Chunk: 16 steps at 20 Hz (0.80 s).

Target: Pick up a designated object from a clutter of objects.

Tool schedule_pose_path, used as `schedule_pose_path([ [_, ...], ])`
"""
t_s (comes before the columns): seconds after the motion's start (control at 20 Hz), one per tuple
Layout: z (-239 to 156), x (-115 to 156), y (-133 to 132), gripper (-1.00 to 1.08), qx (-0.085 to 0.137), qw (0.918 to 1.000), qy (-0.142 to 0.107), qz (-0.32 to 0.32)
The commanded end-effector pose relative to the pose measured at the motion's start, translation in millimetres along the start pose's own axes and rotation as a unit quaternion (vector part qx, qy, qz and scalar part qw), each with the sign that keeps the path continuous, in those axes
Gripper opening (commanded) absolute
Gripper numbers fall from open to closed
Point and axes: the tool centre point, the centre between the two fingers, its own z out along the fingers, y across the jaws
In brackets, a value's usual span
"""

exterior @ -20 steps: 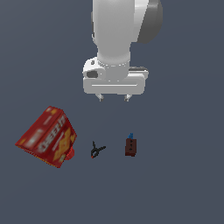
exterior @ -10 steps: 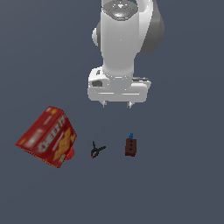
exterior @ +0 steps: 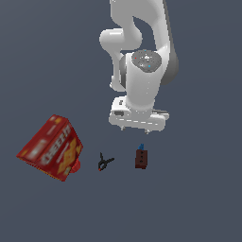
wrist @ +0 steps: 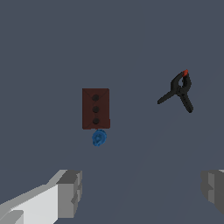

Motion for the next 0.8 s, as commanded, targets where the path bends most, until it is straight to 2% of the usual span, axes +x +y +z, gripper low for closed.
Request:
schedule_pose_path([
  [0.0,25,0,-12,1.0,0.0,0.9999,0.002,0.015],
  [0.35,76,-5,-36,1.0,0.001,0.9989,0.005,0.046],
  [0.75,99,-10,-47,1.0,0.002,0.9982,0.006,0.06],
])
